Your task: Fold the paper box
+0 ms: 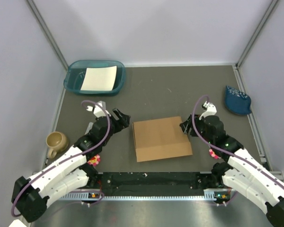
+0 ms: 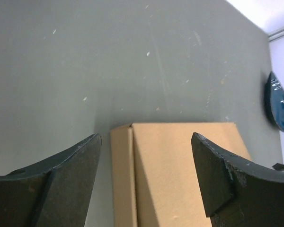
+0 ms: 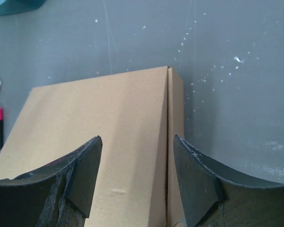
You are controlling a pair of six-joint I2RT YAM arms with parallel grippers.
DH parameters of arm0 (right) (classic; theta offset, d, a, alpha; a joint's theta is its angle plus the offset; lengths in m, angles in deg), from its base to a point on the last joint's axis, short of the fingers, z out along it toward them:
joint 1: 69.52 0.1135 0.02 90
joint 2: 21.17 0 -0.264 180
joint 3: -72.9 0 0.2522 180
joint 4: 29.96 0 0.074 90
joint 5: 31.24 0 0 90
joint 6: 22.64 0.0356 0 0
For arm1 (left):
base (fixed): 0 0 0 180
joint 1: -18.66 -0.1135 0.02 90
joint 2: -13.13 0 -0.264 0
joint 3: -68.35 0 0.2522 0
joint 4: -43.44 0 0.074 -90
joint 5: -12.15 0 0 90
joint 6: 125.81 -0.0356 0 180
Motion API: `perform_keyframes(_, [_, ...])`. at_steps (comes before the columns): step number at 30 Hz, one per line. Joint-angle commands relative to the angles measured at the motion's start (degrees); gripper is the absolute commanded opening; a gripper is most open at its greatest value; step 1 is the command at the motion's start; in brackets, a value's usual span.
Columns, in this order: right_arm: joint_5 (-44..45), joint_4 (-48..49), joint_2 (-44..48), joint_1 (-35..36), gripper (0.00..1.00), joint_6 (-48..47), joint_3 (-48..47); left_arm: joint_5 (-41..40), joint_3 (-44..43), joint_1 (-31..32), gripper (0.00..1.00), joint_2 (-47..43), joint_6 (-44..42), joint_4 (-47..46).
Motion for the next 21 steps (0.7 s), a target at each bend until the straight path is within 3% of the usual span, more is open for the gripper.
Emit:
perform_keyframes(1, [5.1, -1.8, 0.0, 0.4, 0.63, -0.3, -0.9, -1.2, 5.2, -0.1, 0.8, -3.6, 6.2, 10.5])
perform_keyframes(7, [7.3, -4.7, 4.6, -5.6, 0.61, 5.3, 1.5, -1.4, 14.0, -0.2, 0.63, -9.1, 15.6, 13.1])
perform_keyframes(11, [4.1, -5.1, 3.7, -9.1, 0.59, 6.8, 2.5, 2.1, 17.2, -0.2, 0.57, -9.2, 16.0, 9.1])
perform_keyframes(12, [3.3, -4.9, 2.8, -9.2, 0.57, 6.9, 2.5, 3.9, 18.5, -0.2, 0.55, -8.3, 15.2, 4.3])
perform_keyframes(16, [-2.9, -1.2, -2.9, -9.3, 0.52, 6.7, 3.5, 11.5, 19.1, -0.2, 0.54, 3.4, 14.1, -7.1])
perform_keyframes(21, [-7.9, 3.3, -9.6, -9.4, 0.48, 6.9, 4.7, 20.5, 12.4, -0.2, 0.54, 16.6, 11.4, -11.5])
